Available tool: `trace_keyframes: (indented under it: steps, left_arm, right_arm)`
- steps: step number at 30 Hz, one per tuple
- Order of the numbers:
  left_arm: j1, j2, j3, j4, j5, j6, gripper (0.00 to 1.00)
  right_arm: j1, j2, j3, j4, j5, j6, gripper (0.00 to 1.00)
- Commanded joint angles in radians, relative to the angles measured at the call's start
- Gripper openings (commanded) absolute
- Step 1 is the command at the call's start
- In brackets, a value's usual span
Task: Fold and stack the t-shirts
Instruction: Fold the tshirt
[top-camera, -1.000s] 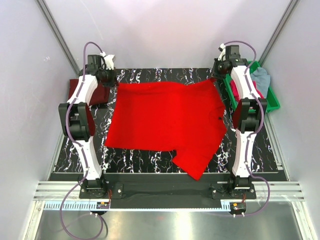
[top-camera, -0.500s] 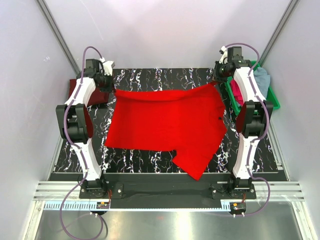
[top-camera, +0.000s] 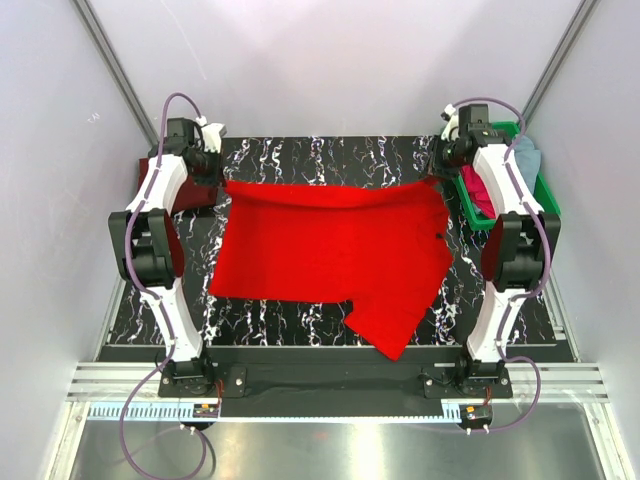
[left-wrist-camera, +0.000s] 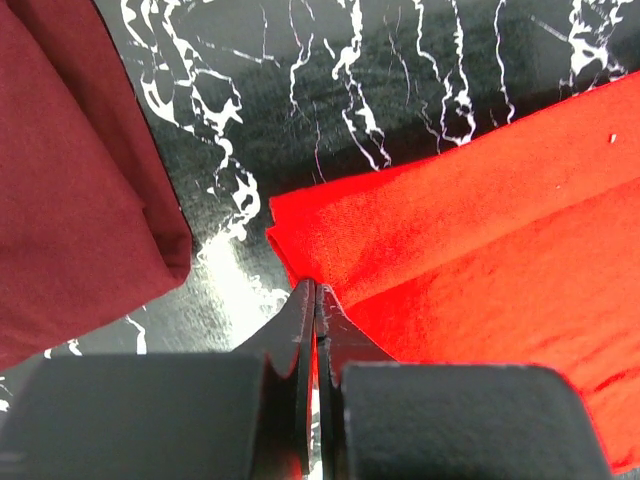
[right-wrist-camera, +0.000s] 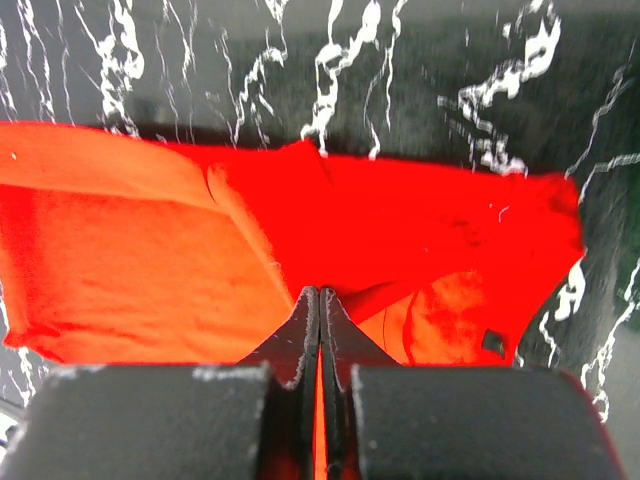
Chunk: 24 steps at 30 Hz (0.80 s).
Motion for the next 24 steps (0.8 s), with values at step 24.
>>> trace_keyframes:
  steps: [24]
  left_arm:
    - [0.013,-0.085,-0.094,-0.052,-0.032,0.047,0.0]
  right_arm:
    - [-0.004,-0.248,-0.355,0.028,0.014,-0.031,0.0]
